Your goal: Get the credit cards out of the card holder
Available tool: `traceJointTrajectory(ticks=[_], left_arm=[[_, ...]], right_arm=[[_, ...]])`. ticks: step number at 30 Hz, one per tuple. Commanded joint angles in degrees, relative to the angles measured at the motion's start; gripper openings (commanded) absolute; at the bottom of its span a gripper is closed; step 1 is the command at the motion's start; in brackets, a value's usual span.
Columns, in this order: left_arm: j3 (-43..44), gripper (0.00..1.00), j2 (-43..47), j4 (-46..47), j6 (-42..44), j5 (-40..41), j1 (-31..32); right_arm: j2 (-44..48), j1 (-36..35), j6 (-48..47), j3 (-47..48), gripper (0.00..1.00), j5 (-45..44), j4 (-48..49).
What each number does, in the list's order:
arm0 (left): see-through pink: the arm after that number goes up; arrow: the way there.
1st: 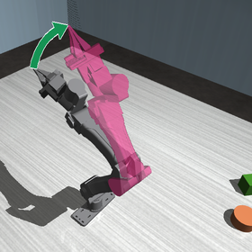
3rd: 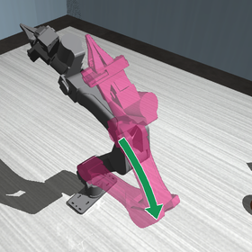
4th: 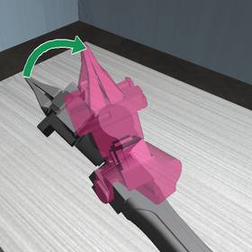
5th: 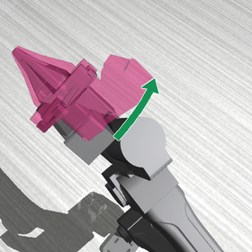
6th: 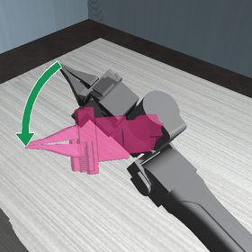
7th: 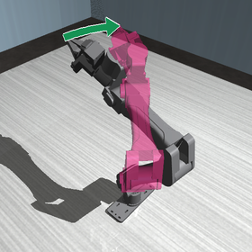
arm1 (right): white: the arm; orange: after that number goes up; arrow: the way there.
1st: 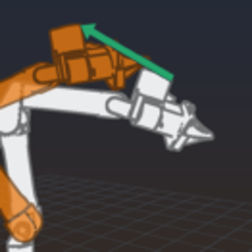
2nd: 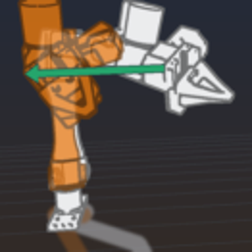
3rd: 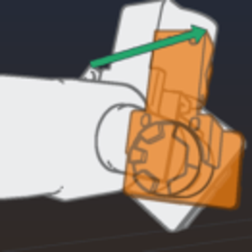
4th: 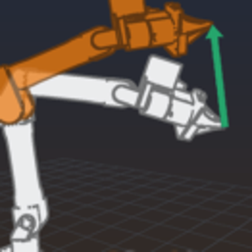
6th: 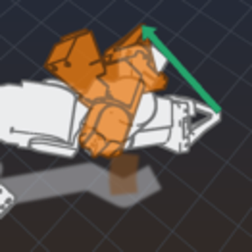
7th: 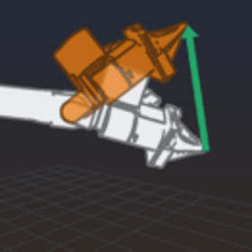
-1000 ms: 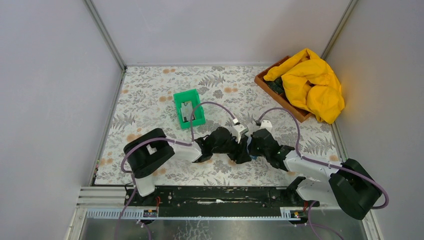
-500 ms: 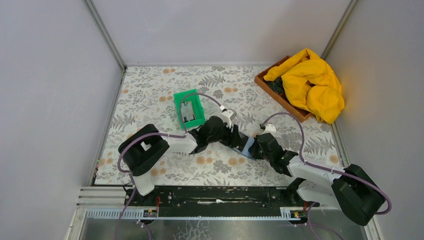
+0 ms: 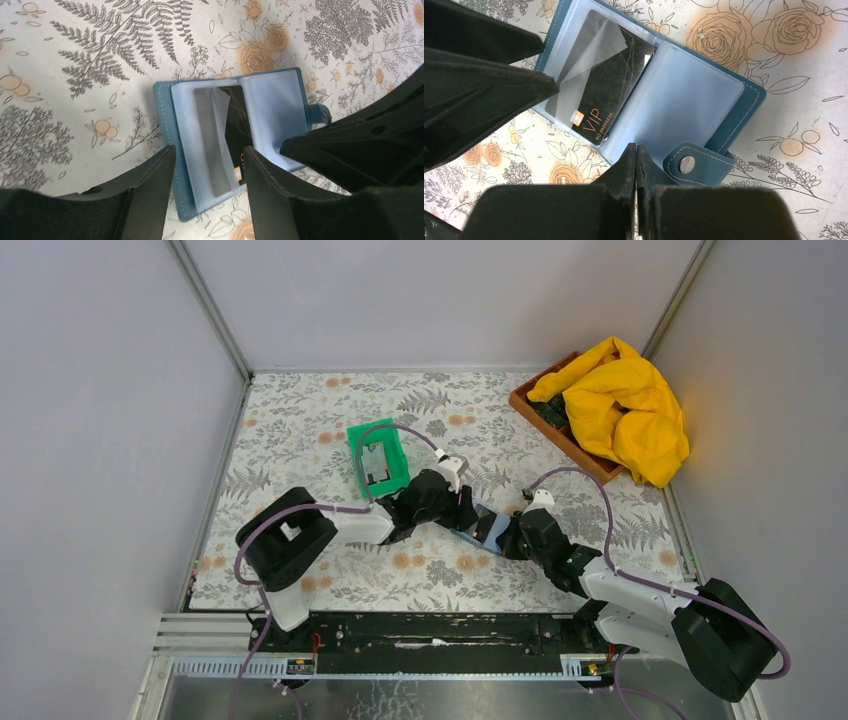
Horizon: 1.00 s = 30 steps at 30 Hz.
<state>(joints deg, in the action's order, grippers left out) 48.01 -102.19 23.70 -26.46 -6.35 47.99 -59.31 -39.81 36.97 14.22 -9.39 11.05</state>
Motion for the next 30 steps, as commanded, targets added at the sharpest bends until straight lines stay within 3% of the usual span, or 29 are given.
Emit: traceJointTrajectory(ticks=[1,4,8,9,17,30], left_arm=[[-1.33,0.59,6.94,0.32,0.6,2.0,-0.05],[-1.18,0.54,9.64,-0.19,0.51,0.81,-0.23],[-1.2,0.03,9.62,1.26,-0.55,-3.46,-0.3],[-1.1,0.0,9.04,2.07,-0.86,-4.98,-0.25],[0.84,0.0,-0.26,4.07,-2.24,-14.43,-0.23],[1.38,0.0,-4.59,0.98,-0.87,-11.58,-2.95]], right_arm=[[0.09,0.09,0.03,0.1,0.0,-0.06,1.04],[-0.2,0.06,-0.05,0.03,0.0,-0.19,1.15],[-0.61,0.09,-0.07,0.06,0.0,-0.12,1.47],[-0.7,0.09,-0.06,0.06,0.0,-0.17,1.63],[-0.49,0.09,0.18,0.33,0.0,0.19,2.15],[-1.56,1.09,0.36,0.37,0.0,2.01,5.01]])
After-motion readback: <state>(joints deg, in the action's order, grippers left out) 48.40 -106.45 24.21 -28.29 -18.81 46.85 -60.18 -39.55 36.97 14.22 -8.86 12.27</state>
